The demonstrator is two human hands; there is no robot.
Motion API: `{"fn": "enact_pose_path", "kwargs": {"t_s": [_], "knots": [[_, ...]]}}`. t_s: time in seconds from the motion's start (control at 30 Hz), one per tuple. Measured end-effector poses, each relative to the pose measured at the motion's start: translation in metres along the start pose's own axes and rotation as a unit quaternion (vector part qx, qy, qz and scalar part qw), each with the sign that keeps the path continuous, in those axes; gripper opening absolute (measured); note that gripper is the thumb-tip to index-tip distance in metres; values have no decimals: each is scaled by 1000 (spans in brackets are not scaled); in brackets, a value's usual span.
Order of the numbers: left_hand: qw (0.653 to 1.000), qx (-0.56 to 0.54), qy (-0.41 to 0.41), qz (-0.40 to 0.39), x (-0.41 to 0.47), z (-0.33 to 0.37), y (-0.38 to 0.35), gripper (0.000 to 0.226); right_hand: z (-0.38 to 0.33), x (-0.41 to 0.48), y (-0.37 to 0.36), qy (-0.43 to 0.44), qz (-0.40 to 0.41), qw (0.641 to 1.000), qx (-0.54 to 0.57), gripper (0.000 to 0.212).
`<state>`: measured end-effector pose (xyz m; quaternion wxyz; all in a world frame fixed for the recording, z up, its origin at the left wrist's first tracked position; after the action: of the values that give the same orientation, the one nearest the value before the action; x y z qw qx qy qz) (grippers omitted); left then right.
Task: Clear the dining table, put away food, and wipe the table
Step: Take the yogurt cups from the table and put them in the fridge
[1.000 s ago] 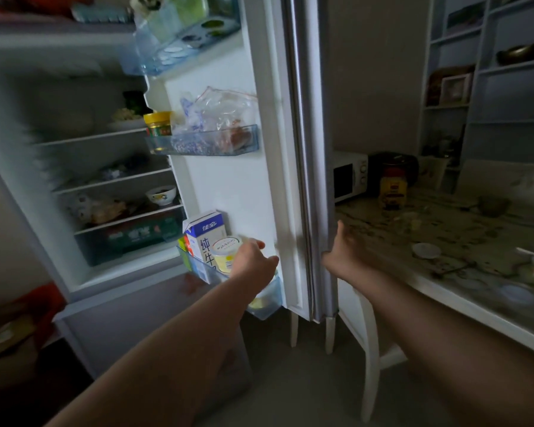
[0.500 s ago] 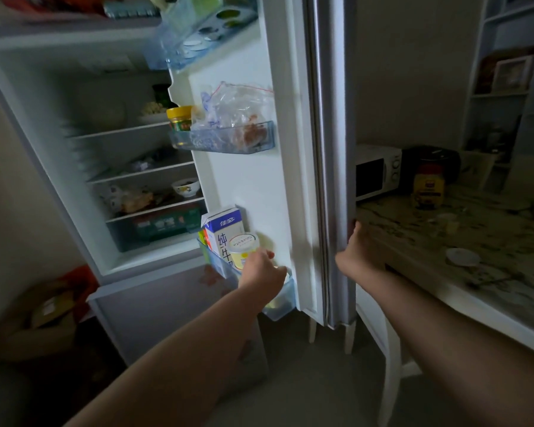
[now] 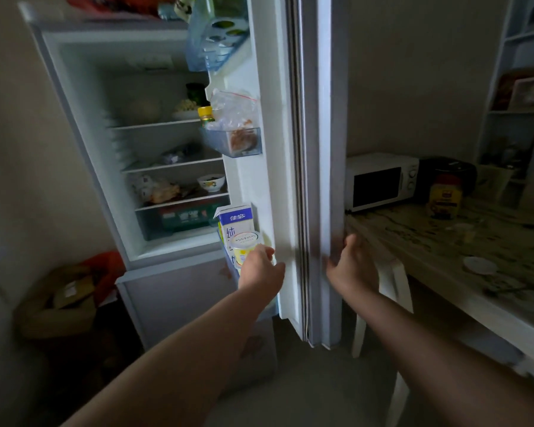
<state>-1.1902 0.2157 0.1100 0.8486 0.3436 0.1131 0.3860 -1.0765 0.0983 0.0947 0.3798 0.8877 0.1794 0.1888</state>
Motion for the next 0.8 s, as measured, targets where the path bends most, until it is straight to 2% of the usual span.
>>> {"fn": "enact_pose_path", "kwargs": {"t_s": [0.17,0.27,0.4,0.53,0.6,0.67,0.8], "knots": [[999,-21,-7,29,-17,-32,54,29,-53,-42,-29,-5,-6,999,-38,51],[999,-20,-22,35,-24,-49,86,24,-85,-69,-49,-14,2,1000,24,34],[998,-35,-27,37,-31,-78,129,25,-130,-97,-81,58,8,998,13,42],[998,-53,-28,29,-35,-113,164,25,-165,-112,-110,71,-79,994,38,43],[998,-58,-30,15,-36,-129,177,30,-179,-118,-119,81,-111,990,39,32],[998,-61,-32,16,-35,-143,187,35,-193,-120,-127,92,-121,988,35,28],[995,-81,-7,55,-27,-165,206,39,-217,-111,-145,78,-134,988,-3,33]]}}
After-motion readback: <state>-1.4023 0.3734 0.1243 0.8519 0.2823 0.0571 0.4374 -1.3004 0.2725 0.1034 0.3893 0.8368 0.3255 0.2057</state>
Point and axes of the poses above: each hand's wrist, its own x-axis towards the middle knuckle, its own y-axis out of the back of the hand, z = x × y, the point moved 2 cm from there along x, towards the middle knuckle, and after that the axes turned 10 degrees about -z, right-handed, at the moved point
